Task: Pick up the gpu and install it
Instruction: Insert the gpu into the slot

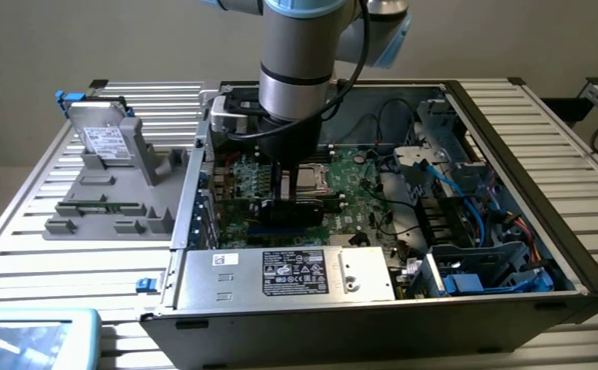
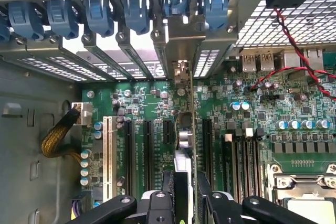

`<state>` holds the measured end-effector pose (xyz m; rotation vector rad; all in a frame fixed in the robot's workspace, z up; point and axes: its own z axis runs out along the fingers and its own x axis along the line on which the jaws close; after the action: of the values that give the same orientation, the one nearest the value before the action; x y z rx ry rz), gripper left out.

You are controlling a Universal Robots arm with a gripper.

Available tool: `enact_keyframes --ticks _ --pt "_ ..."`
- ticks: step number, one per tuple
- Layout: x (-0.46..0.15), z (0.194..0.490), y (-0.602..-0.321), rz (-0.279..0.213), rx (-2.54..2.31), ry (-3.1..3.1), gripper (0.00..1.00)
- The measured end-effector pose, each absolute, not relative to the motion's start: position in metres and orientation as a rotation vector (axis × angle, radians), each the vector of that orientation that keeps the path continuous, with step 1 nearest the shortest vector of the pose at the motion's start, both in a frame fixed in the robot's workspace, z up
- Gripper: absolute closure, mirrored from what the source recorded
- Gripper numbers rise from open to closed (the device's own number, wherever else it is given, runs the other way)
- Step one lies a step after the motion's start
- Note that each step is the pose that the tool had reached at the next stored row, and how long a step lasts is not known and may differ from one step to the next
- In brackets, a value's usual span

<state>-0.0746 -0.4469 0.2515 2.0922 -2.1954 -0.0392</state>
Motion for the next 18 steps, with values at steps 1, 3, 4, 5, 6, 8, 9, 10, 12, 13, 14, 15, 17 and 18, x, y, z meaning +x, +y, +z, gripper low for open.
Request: enact_keyframes --ticks 1,3,4,5,6,8,9,10,12,13,14,15,17,18 --pt "-0.0746 0.2514 -0.4468 -0.038 2.092 -2.195 0.72" --pt "-0.0746 0.2514 -0.4469 -0.038 2.092 -2.195 0.72" --pt "-0.0746 0.2514 -0.4468 -0.038 2.092 -2.195 0.72" --pt "-0.0746 0.2514 -0.4468 -0.038 2.092 -2.195 0.72" --pt "-0.0746 0.2514 -0.4468 -0.038 2.092 -2.195 0.72" --pt "-0.0749 0.2514 -0.4468 -0.038 2.092 -2.195 0.72" --pt "-0.0753 0.2514 -0.4467 -0.038 2.092 -2.195 0.72" --pt "-0.0757 0.2514 -0.4467 -0.038 2.092 -2.195 0.72" --pt "-0.0759 0.2514 -0.4467 -0.038 2.092 -2.195 0.72" --pt "-0.076 0.2514 -0.4467 -0.038 2.092 -2.195 0.72" --pt "-0.076 0.2514 -0.4467 -0.038 2.092 -2.195 0.72" --pt "-0.076 0.2514 -0.4467 -0.038 2.092 -2.195 0.72" --pt "-0.076 0.2514 -0.4467 -0.038 2.092 -2.195 0.72" --pt "-0.076 0.2514 -0.4467 -0.038 2.092 -2.195 0.72"
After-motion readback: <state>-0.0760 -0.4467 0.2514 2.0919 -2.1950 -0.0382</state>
